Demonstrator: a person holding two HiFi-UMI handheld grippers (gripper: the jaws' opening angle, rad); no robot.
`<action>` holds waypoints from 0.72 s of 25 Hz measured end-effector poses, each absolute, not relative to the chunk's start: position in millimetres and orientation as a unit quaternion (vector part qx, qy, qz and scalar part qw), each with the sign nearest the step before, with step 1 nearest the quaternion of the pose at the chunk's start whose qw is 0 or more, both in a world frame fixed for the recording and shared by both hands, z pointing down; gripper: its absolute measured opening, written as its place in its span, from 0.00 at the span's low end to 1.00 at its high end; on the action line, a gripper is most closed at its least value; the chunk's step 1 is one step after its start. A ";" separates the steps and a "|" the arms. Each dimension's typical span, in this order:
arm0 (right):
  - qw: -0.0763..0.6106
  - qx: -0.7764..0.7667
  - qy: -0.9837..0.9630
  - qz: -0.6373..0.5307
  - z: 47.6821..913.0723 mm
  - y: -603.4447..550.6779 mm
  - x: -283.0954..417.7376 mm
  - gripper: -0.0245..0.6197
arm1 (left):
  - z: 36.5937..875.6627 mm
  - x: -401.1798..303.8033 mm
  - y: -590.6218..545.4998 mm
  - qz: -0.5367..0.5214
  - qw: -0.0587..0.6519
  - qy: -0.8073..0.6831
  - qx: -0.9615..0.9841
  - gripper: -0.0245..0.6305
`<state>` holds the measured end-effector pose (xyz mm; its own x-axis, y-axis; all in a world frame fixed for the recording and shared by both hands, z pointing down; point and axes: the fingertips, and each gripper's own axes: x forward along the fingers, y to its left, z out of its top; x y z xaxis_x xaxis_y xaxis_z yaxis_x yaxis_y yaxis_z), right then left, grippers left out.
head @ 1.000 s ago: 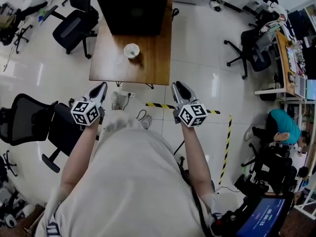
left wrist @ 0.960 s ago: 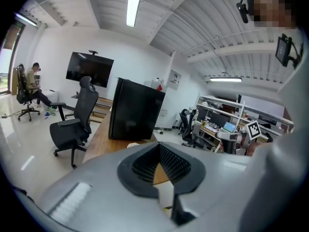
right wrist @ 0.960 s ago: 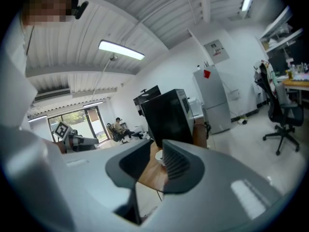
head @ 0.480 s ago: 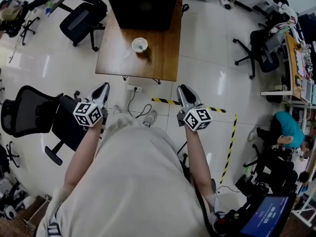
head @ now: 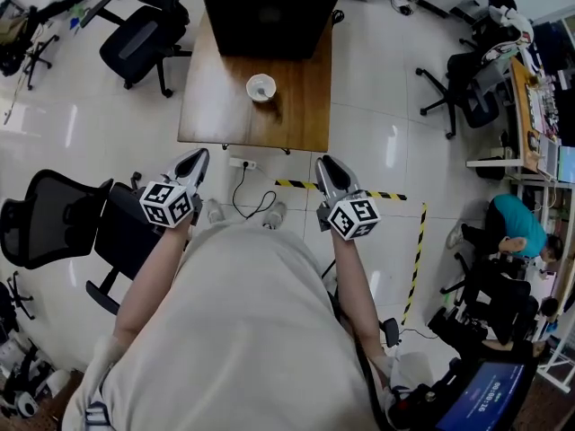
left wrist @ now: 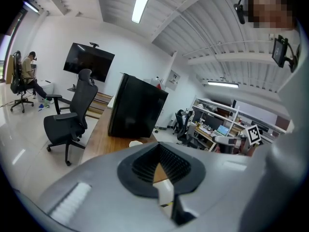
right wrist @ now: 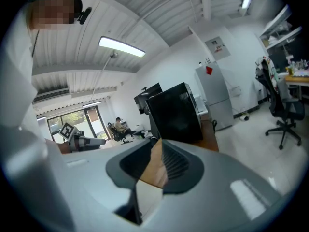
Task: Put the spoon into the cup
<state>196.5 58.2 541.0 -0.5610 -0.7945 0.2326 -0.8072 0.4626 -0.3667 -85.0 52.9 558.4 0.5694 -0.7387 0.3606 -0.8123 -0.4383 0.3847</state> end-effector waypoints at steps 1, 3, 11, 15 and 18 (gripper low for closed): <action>0.014 0.471 -0.853 0.222 540.0 56.0 189.7 0.14 | 557.8 -90.3 48.5 0.070 0.265 -0.455 0.847 0.04; 0.014 0.478 -0.850 0.220 537.8 52.9 177.9 0.14 | 556.0 -99.0 41.6 0.071 0.263 -0.446 0.853 0.04; 0.012 0.517 -0.829 0.213 527.1 54.0 147.5 0.14 | 548.3 -121.2 30.9 0.077 0.259 -0.400 0.876 0.04; 0.017 0.538 -0.818 0.204 520.3 59.3 136.8 0.14 | 544.8 -132.6 34.8 0.078 0.264 -0.375 0.885 0.04; 0.028 0.546 -0.816 0.189 514.8 57.4 125.1 0.14 | 546.9 -149.1 35.8 0.077 0.277 -0.368 0.884 0.04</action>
<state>125.1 57.4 514.8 -0.4025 -0.8800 0.2523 -0.9012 0.3325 -0.2779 -149.1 35.8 546.9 0.7167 -0.6091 0.3396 -0.6940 -0.5753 0.4329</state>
